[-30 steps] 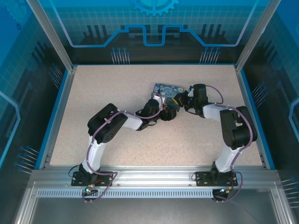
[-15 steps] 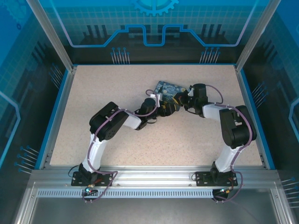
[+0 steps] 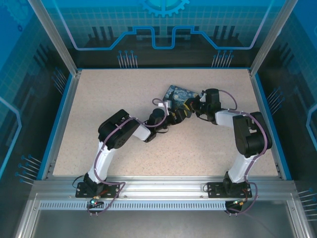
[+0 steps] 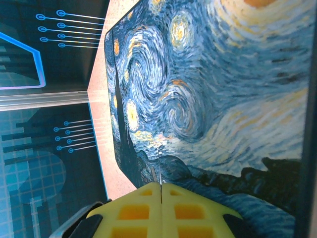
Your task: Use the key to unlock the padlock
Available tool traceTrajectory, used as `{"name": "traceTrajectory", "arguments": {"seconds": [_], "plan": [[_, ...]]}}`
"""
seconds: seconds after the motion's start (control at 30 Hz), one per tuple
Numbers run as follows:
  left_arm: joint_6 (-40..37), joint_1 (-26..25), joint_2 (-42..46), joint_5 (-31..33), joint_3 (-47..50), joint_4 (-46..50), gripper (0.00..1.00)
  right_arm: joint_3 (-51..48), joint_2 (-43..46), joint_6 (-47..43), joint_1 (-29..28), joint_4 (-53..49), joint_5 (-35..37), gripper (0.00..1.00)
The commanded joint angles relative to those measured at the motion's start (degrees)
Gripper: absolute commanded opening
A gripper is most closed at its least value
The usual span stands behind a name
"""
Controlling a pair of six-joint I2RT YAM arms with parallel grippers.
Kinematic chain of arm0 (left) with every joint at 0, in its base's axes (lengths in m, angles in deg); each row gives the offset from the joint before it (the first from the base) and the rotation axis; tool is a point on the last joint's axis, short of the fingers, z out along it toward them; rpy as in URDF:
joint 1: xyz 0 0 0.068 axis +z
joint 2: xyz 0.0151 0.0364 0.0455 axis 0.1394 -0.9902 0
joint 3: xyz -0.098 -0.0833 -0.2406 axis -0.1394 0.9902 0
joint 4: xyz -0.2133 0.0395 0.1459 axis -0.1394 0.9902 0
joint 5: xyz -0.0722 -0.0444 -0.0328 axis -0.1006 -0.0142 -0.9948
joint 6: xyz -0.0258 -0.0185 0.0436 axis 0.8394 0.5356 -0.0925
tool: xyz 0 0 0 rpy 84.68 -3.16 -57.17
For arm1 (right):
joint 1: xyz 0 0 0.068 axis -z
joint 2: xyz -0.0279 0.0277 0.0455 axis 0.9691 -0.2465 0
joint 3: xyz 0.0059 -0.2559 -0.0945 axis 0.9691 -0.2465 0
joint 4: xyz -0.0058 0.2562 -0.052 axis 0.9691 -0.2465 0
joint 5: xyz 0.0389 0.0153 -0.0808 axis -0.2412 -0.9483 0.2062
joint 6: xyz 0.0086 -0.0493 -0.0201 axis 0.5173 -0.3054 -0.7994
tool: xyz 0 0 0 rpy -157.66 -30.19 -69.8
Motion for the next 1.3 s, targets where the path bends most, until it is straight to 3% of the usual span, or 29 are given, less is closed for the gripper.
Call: {"name": "traceTrajectory", "arguments": {"seconds": [0.0, 0.2, 0.6, 0.73, 1.03, 1.27], "plan": [[3.9, -0.8, -1.7, 1.8, 1.0, -8.1, 0.67, 0.0, -2.9, -1.0, 0.3, -4.4, 0.8, 0.00], [4.2, -0.8, -2.5, 4.6, 1.1, -8.0, 0.66, 0.0, -3.4, -1.1, 0.2, -4.3, 0.6, 0.00], [6.3, 0.4, -2.2, 9.0, 3.2, -2.8, 0.72, 0.2, -2.7, -1.2, 0.4, -4.8, 0.6, 0.00], [4.8, 0.4, 0.6, 11.2, 3.5, 4.2, 0.73, 0.3, -2.4, -1.1, 0.4, -5.0, 0.8, 0.00], [-3.0, 0.5, 5.3, 13.7, -4.4, 31.7, 0.72, 0.4, -2.1, -1.1, 0.5, -5.4, 1.1, 0.00], [-5.3, 0.6, 2.2, 11.8, -7.2, 31.6, 0.71, 0.1, -2.6, -0.9, 0.6, -5.0, 0.9, 0.00]]}}
